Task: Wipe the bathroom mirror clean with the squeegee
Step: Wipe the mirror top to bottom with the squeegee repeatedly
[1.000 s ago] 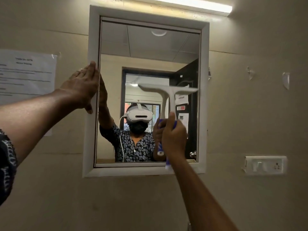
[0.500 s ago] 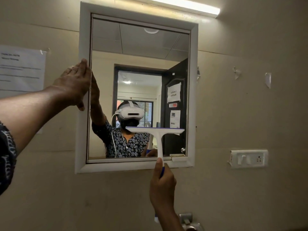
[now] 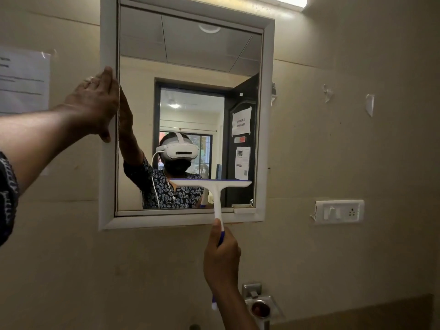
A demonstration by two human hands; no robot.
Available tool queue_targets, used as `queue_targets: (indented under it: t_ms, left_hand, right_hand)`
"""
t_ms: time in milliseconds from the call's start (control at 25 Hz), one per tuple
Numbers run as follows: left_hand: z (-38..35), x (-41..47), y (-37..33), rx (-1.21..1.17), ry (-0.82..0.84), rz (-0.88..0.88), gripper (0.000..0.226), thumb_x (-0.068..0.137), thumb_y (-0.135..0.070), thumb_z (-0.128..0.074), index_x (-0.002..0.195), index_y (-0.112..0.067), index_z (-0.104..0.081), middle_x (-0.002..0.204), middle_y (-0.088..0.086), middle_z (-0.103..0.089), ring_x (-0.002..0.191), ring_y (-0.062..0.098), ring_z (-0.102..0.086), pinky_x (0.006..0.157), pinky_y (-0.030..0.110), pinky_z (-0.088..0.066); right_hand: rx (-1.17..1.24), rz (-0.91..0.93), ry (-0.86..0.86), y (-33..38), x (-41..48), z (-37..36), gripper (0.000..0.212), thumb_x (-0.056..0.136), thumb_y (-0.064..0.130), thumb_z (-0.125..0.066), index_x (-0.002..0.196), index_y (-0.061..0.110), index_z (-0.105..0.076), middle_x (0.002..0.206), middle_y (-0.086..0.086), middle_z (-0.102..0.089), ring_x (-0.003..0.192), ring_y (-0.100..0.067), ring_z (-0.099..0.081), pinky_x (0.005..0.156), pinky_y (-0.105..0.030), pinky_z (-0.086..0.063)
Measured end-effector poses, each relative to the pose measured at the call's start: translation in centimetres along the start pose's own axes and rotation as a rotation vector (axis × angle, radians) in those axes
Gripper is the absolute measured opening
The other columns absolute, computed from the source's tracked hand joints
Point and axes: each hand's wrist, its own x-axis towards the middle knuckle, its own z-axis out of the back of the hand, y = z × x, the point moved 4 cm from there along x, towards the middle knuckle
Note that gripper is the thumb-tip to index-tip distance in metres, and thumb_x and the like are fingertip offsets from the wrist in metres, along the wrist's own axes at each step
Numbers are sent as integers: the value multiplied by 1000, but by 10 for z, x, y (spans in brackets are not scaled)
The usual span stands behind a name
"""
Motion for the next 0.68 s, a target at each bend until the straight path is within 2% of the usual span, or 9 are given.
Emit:
queue_targets:
  t_ms: [200,400,520,560,600,680]
  left_hand:
    - [-11,9,7,27,-31,-10,152,35,-26,-93,147,0,7,155,19,9,144,33,1,115,41,-8]
    - [-15,17,10,56,-32,4,155,31,-28,-94,147,-2,6,155,20,8,144,35,-1,114,44,-11]
    - [-17,13,10,53,-27,25,152,36,-25,-93,146,-2,9,155,18,11,144,32,3,115,42,-8]
    - [-16,13,11,49,-31,23,151,38,-24,-93,146,-2,10,155,18,12,144,32,4,115,40,-7]
    - [-15,13,11,53,-32,19,149,40,-23,-92,146,-1,10,155,18,13,144,31,5,115,39,-6]
    - [-14,12,8,56,-25,17,147,43,-23,-92,146,-1,10,155,18,15,145,30,6,115,38,-4]
  right_hand:
    - [-68,-18,10,5,-3,8,42,93,50,-33,66,21,-45,51,4,-41,39,-1,-44,36,-12,-32]
    - [-132,-146,64,-8,-35,16,41,93,50,-33,66,23,-47,53,4,-44,40,0,-45,40,-12,-34]
    - [-32,-44,81,43,-9,13,44,92,54,-31,68,22,-50,55,2,-48,41,-2,-43,40,-14,-33]
    - [19,7,101,68,9,11,45,92,54,-30,73,20,-52,60,0,-52,44,-2,-46,42,-15,-38]
    - [67,53,123,94,29,10,46,93,53,-29,78,18,-54,68,-5,-58,52,-5,-52,48,-21,-46]
    - [119,136,138,144,76,11,48,95,51,-29,82,12,-54,80,-18,-62,67,-27,-61,64,-39,-55]
